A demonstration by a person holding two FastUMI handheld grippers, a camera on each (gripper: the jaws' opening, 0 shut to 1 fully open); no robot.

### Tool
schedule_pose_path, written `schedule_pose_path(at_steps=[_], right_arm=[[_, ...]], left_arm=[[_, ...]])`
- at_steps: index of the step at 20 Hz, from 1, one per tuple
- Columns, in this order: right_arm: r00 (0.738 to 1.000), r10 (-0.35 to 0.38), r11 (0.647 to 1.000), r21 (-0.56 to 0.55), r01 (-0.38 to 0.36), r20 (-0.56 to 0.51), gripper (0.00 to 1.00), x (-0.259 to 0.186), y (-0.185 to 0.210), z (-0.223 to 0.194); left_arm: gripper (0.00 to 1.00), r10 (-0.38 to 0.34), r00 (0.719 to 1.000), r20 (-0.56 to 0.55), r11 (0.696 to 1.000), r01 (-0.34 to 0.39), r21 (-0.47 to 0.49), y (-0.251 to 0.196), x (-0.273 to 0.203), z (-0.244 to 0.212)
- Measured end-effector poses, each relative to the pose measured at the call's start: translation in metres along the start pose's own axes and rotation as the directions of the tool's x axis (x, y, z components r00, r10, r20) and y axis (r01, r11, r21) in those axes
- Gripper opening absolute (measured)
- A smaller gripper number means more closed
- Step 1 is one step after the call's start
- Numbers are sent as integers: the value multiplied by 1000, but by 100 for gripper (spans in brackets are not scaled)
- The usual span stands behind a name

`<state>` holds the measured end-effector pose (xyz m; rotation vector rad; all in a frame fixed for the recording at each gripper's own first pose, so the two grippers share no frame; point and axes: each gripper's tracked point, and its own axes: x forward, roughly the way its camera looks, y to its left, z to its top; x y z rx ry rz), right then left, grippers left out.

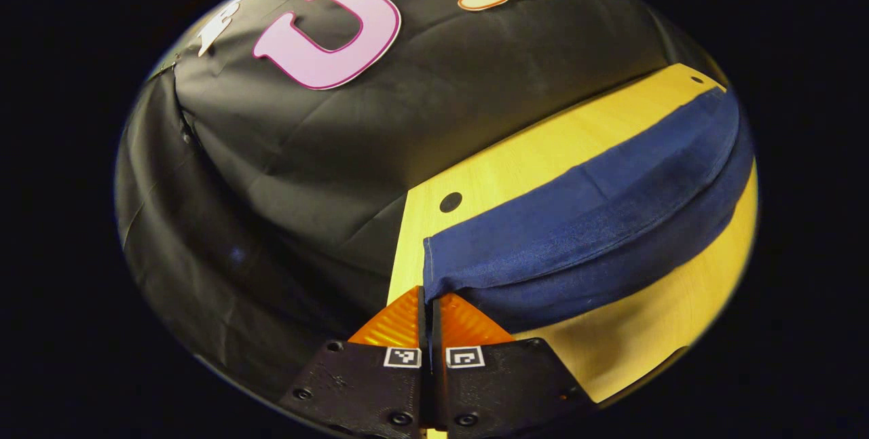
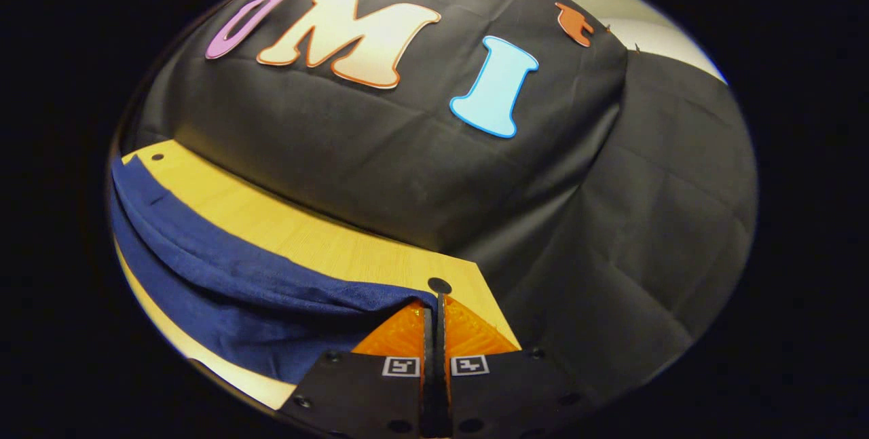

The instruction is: Grasp the waist and the cuffs of the jeans and fold them to make the two legs overlap; first hold the waist and fold one-third of the jeans toward the cuffs, then hold the cuffs and fold the remaining one-third in the same direction to finish folding.

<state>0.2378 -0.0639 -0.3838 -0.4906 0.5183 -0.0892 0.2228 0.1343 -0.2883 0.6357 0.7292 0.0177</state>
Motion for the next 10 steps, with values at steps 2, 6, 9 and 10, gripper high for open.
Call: schedule_pose_path(at_steps=[2, 6, 9, 10], right_arm=[[1000, 15, 1000, -3, -15, 2, 2, 26, 9, -2], [997, 67, 997, -32, -68, -37, 2, 81, 40, -19], [991, 98, 994, -28, -101, -87, 2, 108, 55, -40], [992, 89, 996, -15, -91, -87, 5, 110, 52, -39]], left_arm=[[0, 6, 1000, -20, 999, -7, -32, -4, 22, 10], [0, 1, 998, -56, 999, -4, -54, -18, 70, 23], [0, 0, 996, -86, 1000, -2, -27, -28, 94, 21], [0, 8, 996, -85, 999, -11, -34, -33, 94, 19]])
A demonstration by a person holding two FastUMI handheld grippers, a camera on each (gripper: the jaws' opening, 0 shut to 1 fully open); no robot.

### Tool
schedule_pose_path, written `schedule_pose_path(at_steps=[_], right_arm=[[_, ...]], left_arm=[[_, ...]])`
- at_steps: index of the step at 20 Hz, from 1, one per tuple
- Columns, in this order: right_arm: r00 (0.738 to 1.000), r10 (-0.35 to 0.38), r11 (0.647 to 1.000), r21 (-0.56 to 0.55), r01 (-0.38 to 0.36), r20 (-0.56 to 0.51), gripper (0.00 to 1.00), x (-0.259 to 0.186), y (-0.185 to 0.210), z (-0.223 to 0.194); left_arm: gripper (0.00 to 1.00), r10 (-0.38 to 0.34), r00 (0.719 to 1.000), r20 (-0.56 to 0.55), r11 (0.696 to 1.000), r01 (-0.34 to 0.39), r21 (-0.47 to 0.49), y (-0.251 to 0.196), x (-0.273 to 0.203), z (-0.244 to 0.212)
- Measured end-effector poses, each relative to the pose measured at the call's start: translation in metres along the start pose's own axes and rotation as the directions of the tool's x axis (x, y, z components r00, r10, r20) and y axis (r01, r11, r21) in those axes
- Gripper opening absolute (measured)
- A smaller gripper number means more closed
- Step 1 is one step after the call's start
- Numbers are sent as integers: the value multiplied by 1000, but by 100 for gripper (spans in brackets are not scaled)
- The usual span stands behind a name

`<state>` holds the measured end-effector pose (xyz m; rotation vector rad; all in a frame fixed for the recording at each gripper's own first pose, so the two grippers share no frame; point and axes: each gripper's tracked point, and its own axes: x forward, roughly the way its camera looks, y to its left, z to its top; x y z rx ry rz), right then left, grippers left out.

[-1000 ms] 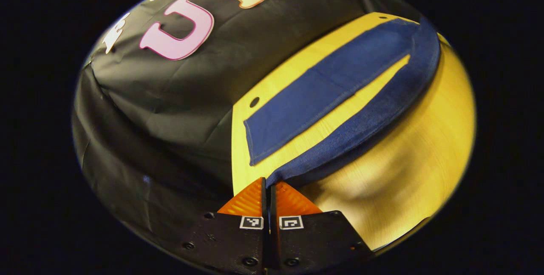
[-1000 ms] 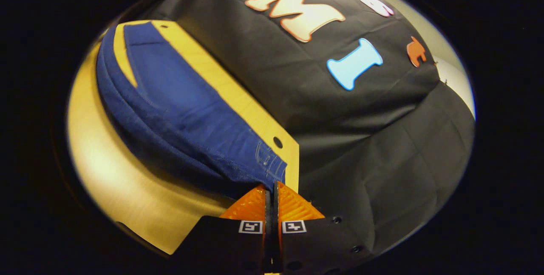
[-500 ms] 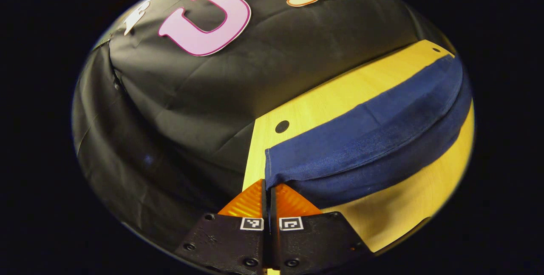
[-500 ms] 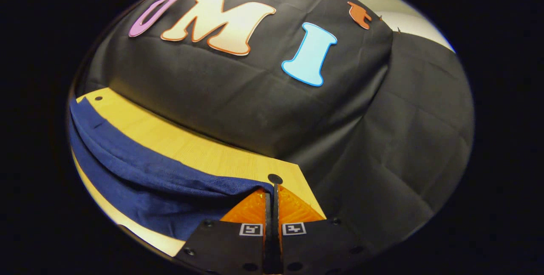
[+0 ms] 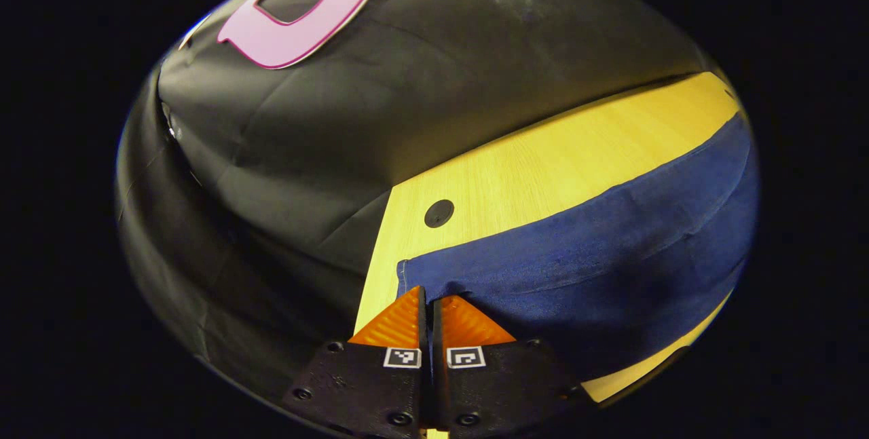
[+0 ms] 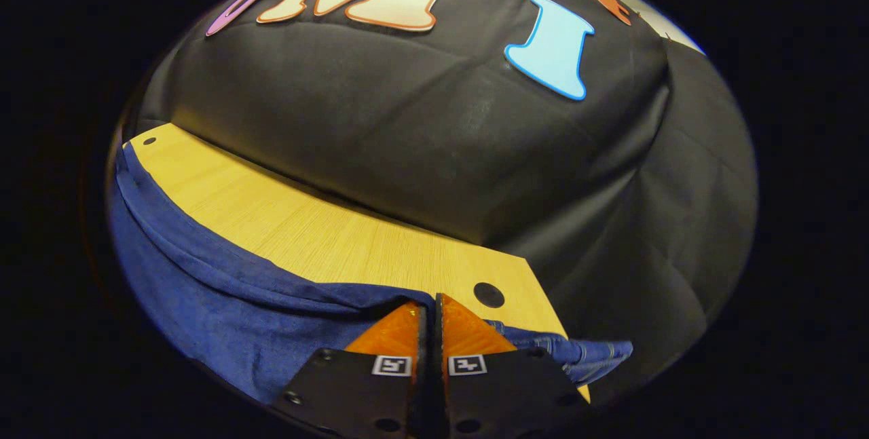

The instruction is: Grasp the waist and the cuffs of the jeans and fold them to make the two legs overlap; first hold the waist and fold one-third of the jeans toward the cuffs, then hold the cuffs and fold the remaining one-third in the same direction to finish folding.

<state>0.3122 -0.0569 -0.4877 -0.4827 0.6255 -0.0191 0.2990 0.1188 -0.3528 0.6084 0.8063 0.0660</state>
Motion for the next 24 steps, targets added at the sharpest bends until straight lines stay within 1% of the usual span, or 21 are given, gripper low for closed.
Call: schedule_pose_path(at_steps=[1, 2, 3, 4, 5, 6, 8, 9, 10, 11, 14, 16, 17, 18, 19, 22, 23, 24], right_arm=[[1000, -18, 1000, 10, 18, 1, 29, -2, -8, 3], [999, -28, 999, 38, 27, 17, 52, -6, -17, 10], [999, -29, 997, 73, 26, 35, 76, -7, -23, 14], [998, -36, 994, 102, 31, 51, 99, -16, -33, 21], [998, -41, 991, 126, 33, 54, 99, -26, -43, 25], [998, -41, 987, 157, 33, 52, 99, -35, -52, 24], [998, -48, 972, 230, 39, 35, 99, -52, -70, 15], [997, -69, 964, 259, 61, 21, 99, -57, -83, 7], [996, -85, 955, 286, 81, 1, 100, -62, -95, -4], [995, -98, 943, 318, 104, -32, 99, -64, -107, -17], [984, -111, 901, 403, 158, -139, 100, -61, -129, -55], [973, -119, 873, 446, 196, -196, 99, -56, -138, -76], [966, -124, 860, 461, 218, -225, 100, -51, -140, -86], [958, -126, 843, 482, 239, -256, 99, -46, -143, -94], [950, -119, 820, 512, 258, -288, 100, -40, -141, -100], [915, -105, 723, 602, 340, -390, 99, -29, -145, -138], [902, -89, 696, 622, 360, -423, 100, -25, -145, -146], [889, -70, 677, 633, 376, -453, 96, -24, -143, -155]], left_arm=[[2, -13, 1000, 3, 1000, 13, -20, -1, -3, -2], [0, -18, 1000, 19, 998, 19, -59, 0, -11, 1], [33, -4, 999, 41, 995, 9, -104, 0, -10, 4], [67, 33, 998, 59, 990, -24, -142, 9, -12, 15], [100, 32, 997, 77, 983, -18, -182, 7, -20, 7], [95, 20, 995, 95, 974, 2, -224, 7, -18, 11], [95, 10, 990, 138, 957, 31, -290, 12, -24, 16], [95, 6, 985, 171, 951, 47, -307, 12, -24, 20], [95, -6, 980, 200, 948, 69, -310, 9, -25, 23], [95, -14, 975, 223, 948, 84, -306, 9, -25, 26], [95, -25, 961, 276, 952, 107, -287, 9, -24, 29], [95, -44, 952, 303, 947, 137, -292, 8, -21, 31], [95, -65, 948, 312, 939, 163, -302, 5, -20, 28], [95, -87, 941, 326, 931, 193, -309, 4, -20, 29], [95, -99, 935, 341, 925, 213, -315, -1, -35, 41], [95, -135, 922, 362, 914, 257, -314, -30, -58, 48], [95, -146, 921, 361, 912, 267, -311, -35, -61, 47], [95, -164, 919, 358, 910, 281, -305, -42, -64, 47]])
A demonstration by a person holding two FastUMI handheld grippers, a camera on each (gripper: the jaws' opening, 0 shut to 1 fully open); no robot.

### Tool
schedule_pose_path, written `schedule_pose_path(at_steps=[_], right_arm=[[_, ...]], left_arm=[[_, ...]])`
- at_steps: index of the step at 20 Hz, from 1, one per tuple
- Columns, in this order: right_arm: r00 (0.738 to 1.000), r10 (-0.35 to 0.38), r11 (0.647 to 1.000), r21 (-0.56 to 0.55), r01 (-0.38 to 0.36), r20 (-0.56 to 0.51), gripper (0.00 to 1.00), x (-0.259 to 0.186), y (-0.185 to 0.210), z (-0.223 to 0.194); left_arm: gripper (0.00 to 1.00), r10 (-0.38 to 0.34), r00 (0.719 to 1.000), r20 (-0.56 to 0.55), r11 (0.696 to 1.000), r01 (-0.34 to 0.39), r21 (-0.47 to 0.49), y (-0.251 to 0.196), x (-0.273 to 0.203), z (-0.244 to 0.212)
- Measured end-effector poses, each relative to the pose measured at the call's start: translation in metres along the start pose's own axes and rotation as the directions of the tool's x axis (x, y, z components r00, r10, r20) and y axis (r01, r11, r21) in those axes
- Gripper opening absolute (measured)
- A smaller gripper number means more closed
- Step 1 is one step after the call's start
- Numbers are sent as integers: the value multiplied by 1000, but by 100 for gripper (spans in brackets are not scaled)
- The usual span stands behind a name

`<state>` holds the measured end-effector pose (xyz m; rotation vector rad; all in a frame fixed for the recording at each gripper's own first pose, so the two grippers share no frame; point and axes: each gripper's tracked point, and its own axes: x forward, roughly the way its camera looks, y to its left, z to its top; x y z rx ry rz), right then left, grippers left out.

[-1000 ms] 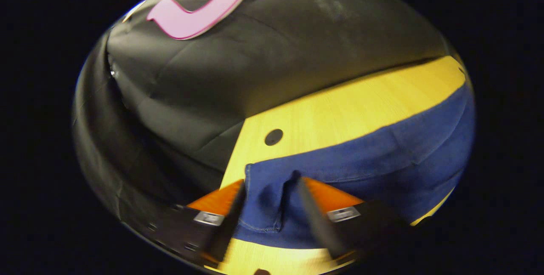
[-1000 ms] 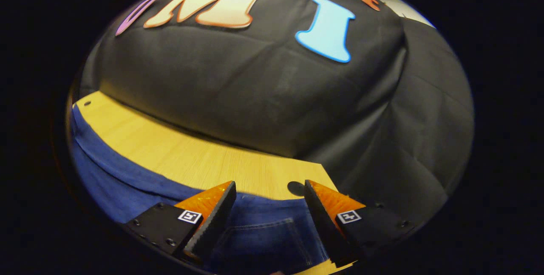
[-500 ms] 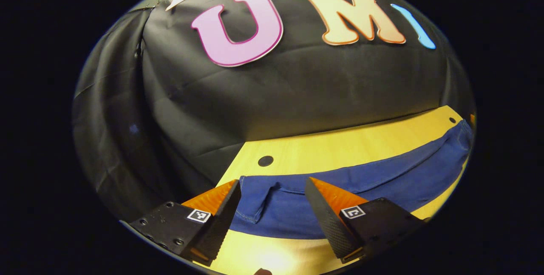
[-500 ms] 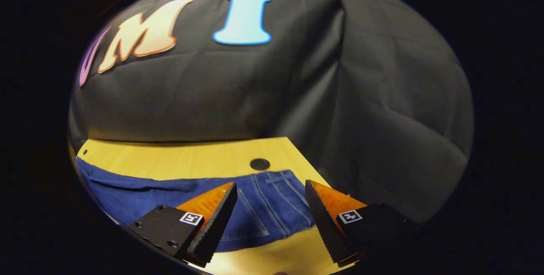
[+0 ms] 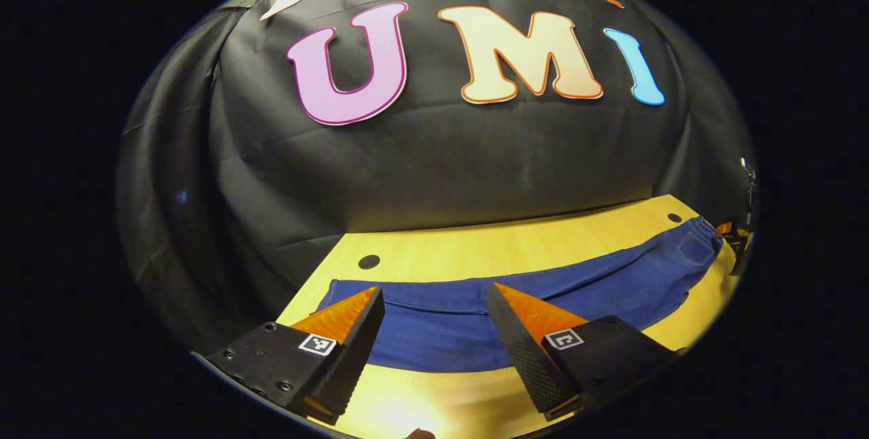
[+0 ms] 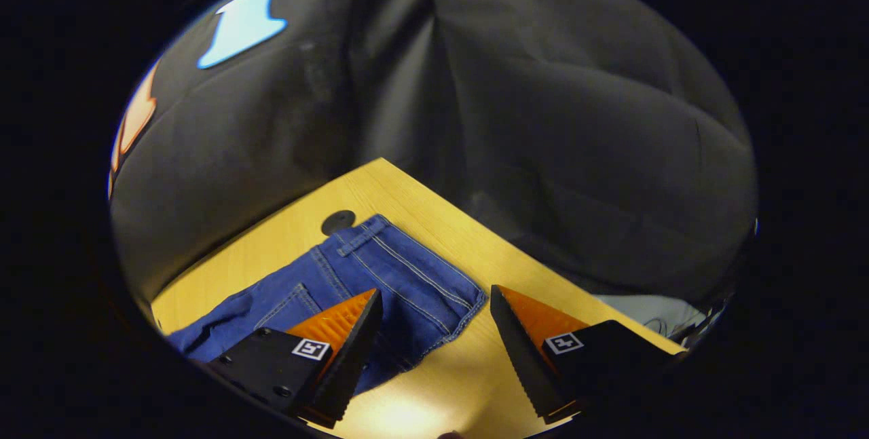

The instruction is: Grasp the waist and the cuffs of the jeans and fold them to make the two legs overlap; first hold the waist and fold one-third of the jeans toward the cuffs, then hold the cuffs and fold the remaining one-third in the same direction to finish folding.

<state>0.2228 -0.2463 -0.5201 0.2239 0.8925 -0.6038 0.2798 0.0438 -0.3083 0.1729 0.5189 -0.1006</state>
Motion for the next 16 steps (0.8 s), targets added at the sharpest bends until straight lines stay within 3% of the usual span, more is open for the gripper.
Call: schedule_pose_path(at_steps=[2, 3, 5, 10, 12, 16], right_arm=[[997, -4, 999, 32, 6, -78, 99, 5, 0, -13], [999, -7, 1000, 22, 8, -32, 99, 8, 1, -8], [998, 20, 1000, -11, -21, -63, 89, 6, 11, -14], [997, 61, 983, -176, -54, 38, 7, 13, 20, -9], [996, 82, 975, -209, -72, 39, 8, 15, 17, -7], [998, 39, 984, -178, -31, 46, 8, 3, -1, 7]], left_arm=[[95, -17, 1000, -7, 1000, 17, 6, -9, -2, -1], [95, -18, 1000, -12, 1000, 18, 10, -11, -2, -3], [95, -30, 999, -30, 1000, 30, 0, -16, -3, -7], [95, -57, 997, -59, 998, 58, 4, -30, 0, -12], [95, -62, 995, -74, 998, 64, 14, -33, 0, -13], [95, -69, 995, -76, 997, 70, 14, -35, 0, -10]])
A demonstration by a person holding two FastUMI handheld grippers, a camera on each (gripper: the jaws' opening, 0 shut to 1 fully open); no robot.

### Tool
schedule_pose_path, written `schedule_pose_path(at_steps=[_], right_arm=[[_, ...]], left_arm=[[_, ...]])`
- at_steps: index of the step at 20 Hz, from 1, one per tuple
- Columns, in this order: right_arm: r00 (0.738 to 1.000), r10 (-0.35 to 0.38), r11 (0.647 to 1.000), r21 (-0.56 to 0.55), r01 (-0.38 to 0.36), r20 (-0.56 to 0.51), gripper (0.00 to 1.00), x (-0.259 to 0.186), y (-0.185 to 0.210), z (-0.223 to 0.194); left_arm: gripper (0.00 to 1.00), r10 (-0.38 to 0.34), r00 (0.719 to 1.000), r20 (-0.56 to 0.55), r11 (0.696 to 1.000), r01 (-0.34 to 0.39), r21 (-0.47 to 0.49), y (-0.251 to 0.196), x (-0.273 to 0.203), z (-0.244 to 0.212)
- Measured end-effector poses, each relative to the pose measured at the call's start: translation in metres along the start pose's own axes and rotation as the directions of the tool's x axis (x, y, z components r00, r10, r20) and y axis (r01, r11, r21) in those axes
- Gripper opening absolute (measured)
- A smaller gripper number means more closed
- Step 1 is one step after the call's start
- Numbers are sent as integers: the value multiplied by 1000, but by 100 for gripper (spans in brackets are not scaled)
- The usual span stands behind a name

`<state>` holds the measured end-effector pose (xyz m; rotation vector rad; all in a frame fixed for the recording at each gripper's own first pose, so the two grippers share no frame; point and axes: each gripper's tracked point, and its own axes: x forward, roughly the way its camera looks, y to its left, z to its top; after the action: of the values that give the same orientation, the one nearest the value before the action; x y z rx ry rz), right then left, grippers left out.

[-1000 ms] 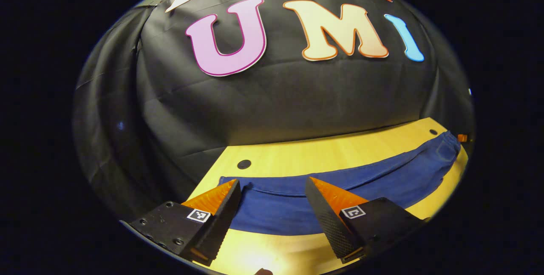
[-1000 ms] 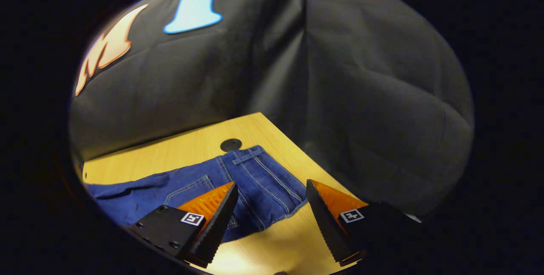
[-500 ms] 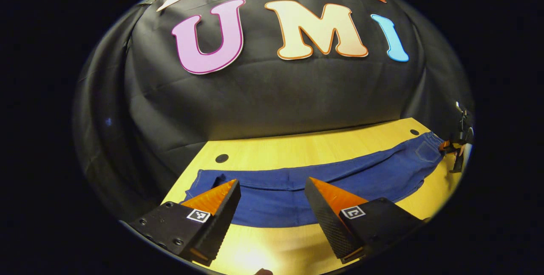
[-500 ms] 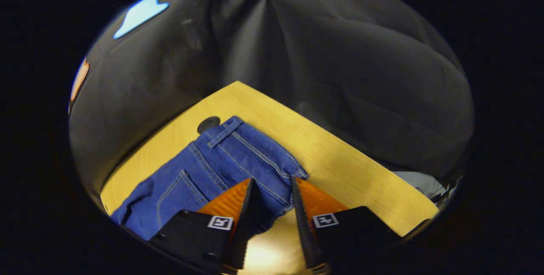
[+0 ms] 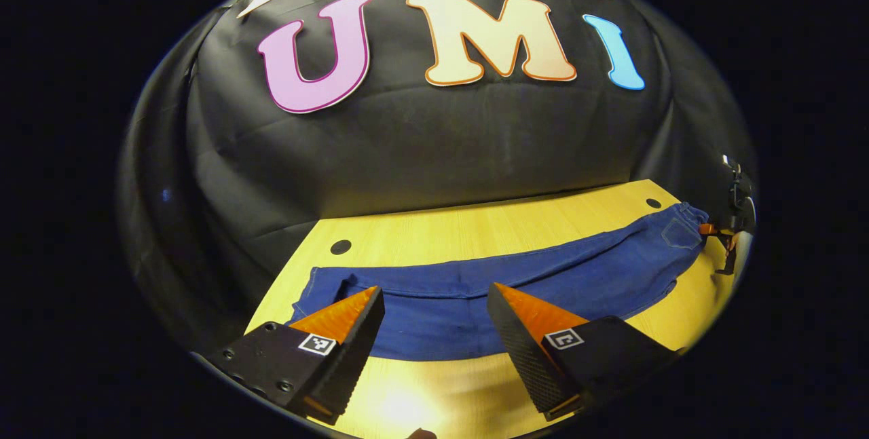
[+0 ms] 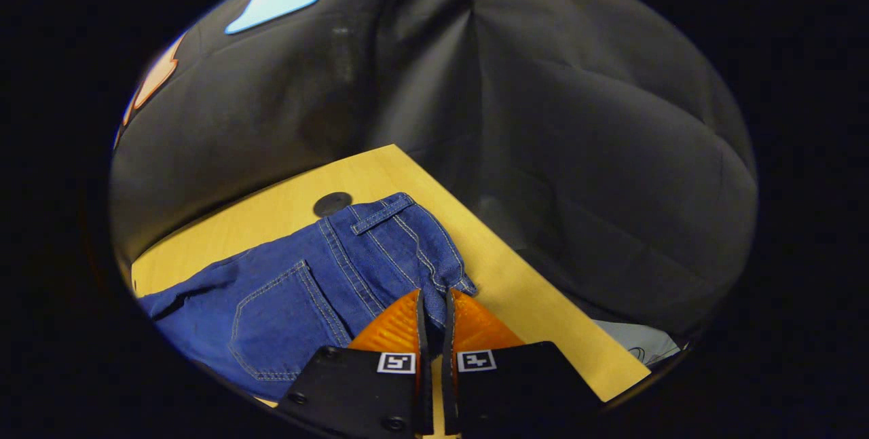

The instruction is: Grasp the waist and the cuffs of the jeans and fold them to make the two legs overlap; first hold the waist and fold one-third of the jeans toward the cuffs, then hold the cuffs and fold the remaining one-third in the same direction to finish folding.

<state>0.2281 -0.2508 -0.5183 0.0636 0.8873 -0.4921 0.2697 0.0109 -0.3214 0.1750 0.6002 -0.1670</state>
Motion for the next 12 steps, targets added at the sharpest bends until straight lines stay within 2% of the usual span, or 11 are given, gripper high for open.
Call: schedule_pose_path(at_steps=[1, 3, 4, 6, 9, 12], right_arm=[[1000, -3, 1000, 6, 3, -5, 6, 1, 7, -1], [1000, 2, 1000, 9, -2, 8, 8, 0, 13, 0], [1000, 6, 1000, 16, -7, 30, 5, -5, 14, 8], [993, 34, 999, 10, -35, 111, 6, -20, 18, 28], [967, 89, 996, -6, -90, 238, 3, -61, 25, 67], [925, 178, 984, -40, -174, 335, 0, -114, 33, 93]], left_arm=[[95, 0, 1000, 0, 1000, 0, -2, 1, -1, -1], [95, 1, 1000, -8, 1000, -1, -8, 4, 0, -3], [95, 0, 1000, -10, 1000, 0, -15, 6, 0, -3], [95, -2, 1000, -9, 999, 2, -41, 12, 1, -6], [95, -16, 1000, -7, 996, 15, -88, 25, -1, -10], [95, -47, 999, -5, 992, 46, -115, 36, -1, -14]])
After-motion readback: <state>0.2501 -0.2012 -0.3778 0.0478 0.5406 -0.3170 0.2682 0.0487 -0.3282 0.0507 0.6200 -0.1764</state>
